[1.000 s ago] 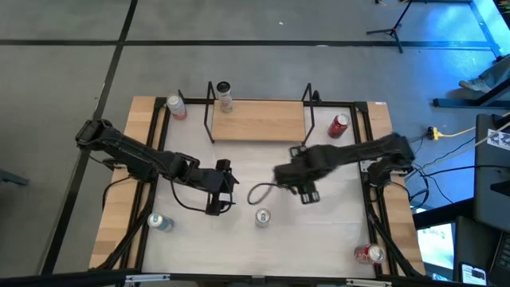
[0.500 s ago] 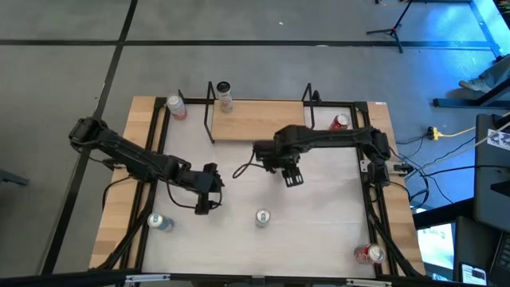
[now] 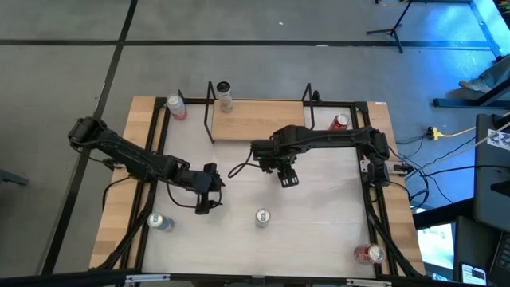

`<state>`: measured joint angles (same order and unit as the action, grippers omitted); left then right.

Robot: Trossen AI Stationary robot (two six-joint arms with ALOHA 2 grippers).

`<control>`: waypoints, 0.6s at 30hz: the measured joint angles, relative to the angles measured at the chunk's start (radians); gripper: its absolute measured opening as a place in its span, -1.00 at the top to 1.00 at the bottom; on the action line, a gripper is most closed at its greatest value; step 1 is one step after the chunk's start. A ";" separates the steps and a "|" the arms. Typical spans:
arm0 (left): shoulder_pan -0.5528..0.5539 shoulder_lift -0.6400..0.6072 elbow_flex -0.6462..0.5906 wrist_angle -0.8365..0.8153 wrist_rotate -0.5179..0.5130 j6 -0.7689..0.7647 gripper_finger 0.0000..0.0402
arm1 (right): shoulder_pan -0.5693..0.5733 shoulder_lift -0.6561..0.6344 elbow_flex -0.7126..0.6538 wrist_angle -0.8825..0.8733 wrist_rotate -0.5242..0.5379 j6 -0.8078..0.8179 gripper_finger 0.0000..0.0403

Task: Place canned beverage on shelf
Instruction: Put the white-pink soda can on the shelf aligned with the other white-pink soda can

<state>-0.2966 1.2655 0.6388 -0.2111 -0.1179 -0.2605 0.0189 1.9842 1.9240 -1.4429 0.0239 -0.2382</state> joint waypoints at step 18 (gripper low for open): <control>0.000 0.000 0.000 0.004 0.000 0.034 -0.66 | 0.000 -0.002 0.000 0.051 0.018 0.021 -0.39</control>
<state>-0.2966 1.2659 0.6388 -0.2070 -0.1181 -0.2264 0.0193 1.9823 1.9240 -1.3915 0.0414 -0.2168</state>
